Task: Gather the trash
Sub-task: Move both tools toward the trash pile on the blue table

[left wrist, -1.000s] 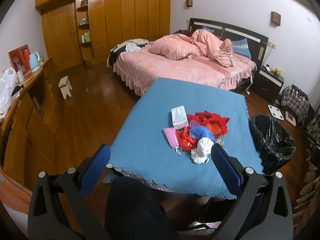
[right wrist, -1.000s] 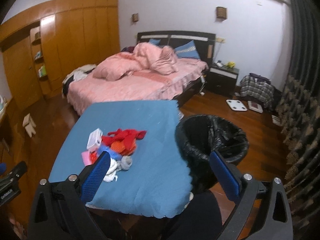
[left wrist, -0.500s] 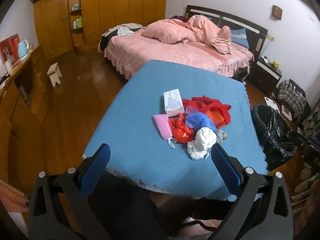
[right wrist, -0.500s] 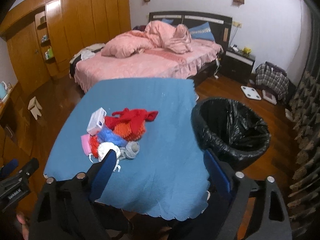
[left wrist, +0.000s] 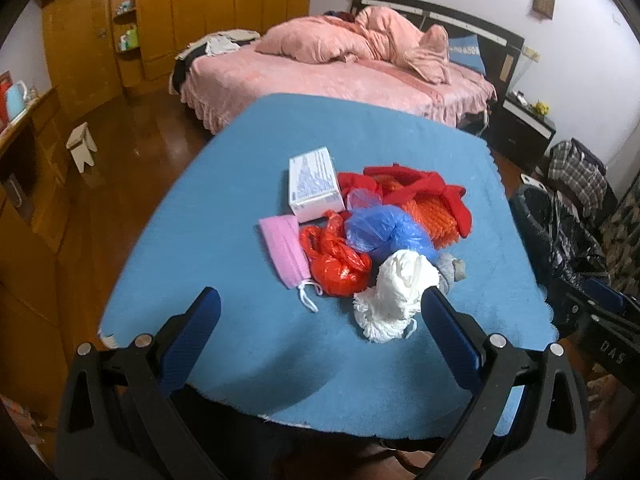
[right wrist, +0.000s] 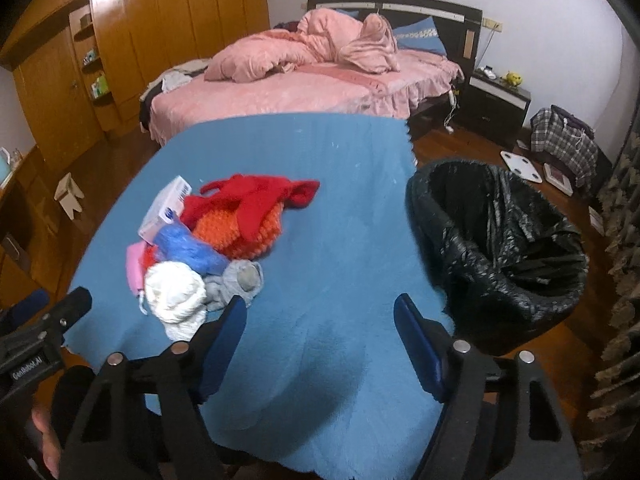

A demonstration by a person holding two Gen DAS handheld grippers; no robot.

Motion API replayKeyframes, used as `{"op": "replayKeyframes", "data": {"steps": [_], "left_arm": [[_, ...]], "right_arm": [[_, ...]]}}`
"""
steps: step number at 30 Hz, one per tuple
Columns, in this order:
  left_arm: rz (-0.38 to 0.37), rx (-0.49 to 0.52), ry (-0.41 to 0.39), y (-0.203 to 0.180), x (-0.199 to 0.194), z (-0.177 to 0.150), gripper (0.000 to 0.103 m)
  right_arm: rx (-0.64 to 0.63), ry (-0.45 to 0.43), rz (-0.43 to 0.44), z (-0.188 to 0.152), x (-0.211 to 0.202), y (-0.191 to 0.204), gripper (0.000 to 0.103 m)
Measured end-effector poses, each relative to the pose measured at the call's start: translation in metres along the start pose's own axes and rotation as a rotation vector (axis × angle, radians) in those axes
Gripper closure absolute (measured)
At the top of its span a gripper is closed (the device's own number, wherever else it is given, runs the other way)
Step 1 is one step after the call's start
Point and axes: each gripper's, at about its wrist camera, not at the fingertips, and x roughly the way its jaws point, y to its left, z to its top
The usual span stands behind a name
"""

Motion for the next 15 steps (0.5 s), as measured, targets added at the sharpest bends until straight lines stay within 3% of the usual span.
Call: {"op": "replayKeyframes", "data": {"steps": [7, 9, 11, 15], "left_arm": [[-0.012, 0.062, 0.032, -0.022, 0.034, 0.0, 0.007], [-0.014, 0.074, 0.048, -0.026, 0.045, -0.001, 0.013], [-0.035, 0.078, 0.084, -0.029, 0.057, -0.002, 0.038], [-0.061, 0.099, 0.104, -0.035, 0.07, -0.002, 0.04]], "right_arm": [[0.01, 0.037, 0.011, -0.005, 0.028, -0.008, 0.031], [0.003, 0.042, 0.009, -0.005, 0.033, -0.007, 0.031], [0.001, 0.049, 0.008, -0.006, 0.038, -0.006, 0.031], [-0.004, 0.059, 0.01, -0.007, 0.044, -0.003, 0.031]]}}
